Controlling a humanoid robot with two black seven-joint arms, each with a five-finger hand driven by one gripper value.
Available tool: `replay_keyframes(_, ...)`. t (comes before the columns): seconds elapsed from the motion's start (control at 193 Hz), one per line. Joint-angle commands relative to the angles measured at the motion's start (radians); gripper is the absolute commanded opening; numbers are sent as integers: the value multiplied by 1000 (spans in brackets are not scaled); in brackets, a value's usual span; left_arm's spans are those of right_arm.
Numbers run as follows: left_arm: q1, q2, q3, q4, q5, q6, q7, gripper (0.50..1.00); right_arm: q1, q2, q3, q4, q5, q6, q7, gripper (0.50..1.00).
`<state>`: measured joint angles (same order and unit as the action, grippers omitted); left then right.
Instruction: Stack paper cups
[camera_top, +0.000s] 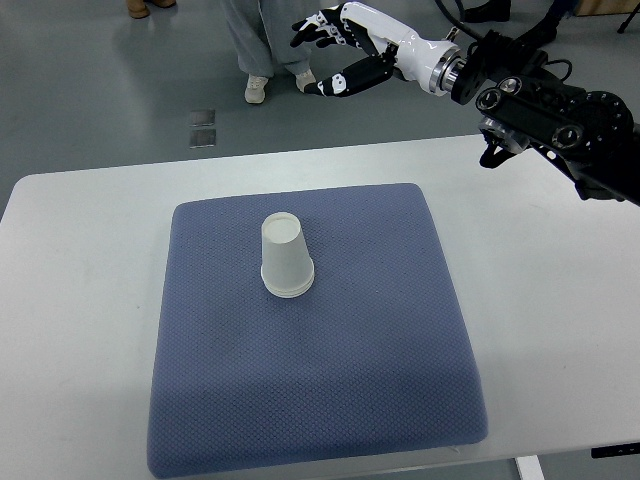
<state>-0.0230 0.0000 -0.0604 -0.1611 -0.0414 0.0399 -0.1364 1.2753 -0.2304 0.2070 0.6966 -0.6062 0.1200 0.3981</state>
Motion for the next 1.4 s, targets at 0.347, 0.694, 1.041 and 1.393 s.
replay_keyframes(0.347,0,0,-1,0,0,0,0,1000,-65,10,0,-77,545,-92,-41,864)
replay_keyframes(0.694,0,0,-1,0,0,0,0,1000,-149,23,26,-77,944,-243,-48,862)
replay_keyframes(1.041,0,0,-1,0,0,0,0,1000,-221,77,183,-78,1004,-276,-36,883)
replay_keyframes(1.393,0,0,-1,0,0,0,0,1000,-268,91,184,-77,910,-230,21,911)
